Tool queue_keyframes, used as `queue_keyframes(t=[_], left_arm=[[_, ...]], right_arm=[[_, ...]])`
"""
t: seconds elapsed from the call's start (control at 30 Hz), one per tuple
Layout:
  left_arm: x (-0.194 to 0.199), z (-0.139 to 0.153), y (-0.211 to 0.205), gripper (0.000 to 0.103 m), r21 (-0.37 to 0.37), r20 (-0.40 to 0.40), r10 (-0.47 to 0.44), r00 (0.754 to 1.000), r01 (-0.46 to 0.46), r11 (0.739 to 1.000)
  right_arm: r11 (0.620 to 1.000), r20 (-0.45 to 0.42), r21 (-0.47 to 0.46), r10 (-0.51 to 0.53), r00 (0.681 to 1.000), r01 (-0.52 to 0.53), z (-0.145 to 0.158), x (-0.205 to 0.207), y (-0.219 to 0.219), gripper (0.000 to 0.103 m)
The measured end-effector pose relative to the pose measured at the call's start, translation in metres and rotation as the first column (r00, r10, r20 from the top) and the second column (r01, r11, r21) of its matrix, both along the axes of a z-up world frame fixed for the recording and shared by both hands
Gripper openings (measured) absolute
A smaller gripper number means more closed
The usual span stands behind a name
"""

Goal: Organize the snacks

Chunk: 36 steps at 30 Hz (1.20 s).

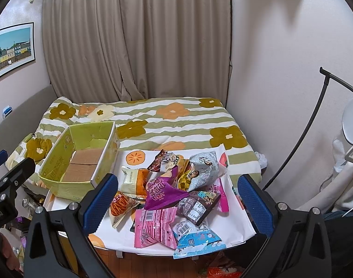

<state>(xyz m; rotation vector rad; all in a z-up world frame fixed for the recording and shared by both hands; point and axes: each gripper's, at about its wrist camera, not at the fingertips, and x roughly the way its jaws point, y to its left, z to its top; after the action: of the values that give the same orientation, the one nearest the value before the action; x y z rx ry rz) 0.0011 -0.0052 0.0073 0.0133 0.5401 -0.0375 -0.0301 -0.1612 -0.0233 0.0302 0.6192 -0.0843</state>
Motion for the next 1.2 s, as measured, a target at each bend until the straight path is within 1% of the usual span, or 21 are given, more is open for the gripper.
queue_keyframes(t=[0.57, 0.77, 0.93, 1.03, 1.2], left_arm=[[-0.001, 0.0, 0.002, 0.103, -0.007, -0.007, 0.004, 1.0, -0.004, 1.0], [-0.004, -0.004, 0.0, 0.103, -0.014, -0.02, 0.003, 1.0, -0.003, 1.0], [0.0, -0.012, -0.003, 0.103, -0.021, -0.073, 0.005, 0.997, -0.007, 1.0], [0.005, -0.025, -0.008, 0.103, -0.033, -0.115, 0.017, 0.993, -0.021, 0.999], [0.018, -0.059, -0.012, 0.103, -0.091, -0.213, 0.043, 0.976, -0.063, 0.994]], right_arm=[[1.0, -0.001, 0.001, 0.0, 1.0, 0.0, 0.0, 0.0, 0.0, 0.103], [1.0, -0.004, 0.0, 0.002, 1.0, -0.002, -0.002, -0.002, 0.0, 0.103], [1.0, -0.006, 0.014, 0.025, 1.0, -0.025, -0.005, -0.007, -0.004, 0.103], [0.998, -0.018, 0.027, 0.058, 0.998, -0.057, -0.015, -0.009, -0.013, 0.103], [0.992, -0.074, 0.051, 0.115, 0.991, -0.112, -0.041, 0.0, -0.035, 0.103]])
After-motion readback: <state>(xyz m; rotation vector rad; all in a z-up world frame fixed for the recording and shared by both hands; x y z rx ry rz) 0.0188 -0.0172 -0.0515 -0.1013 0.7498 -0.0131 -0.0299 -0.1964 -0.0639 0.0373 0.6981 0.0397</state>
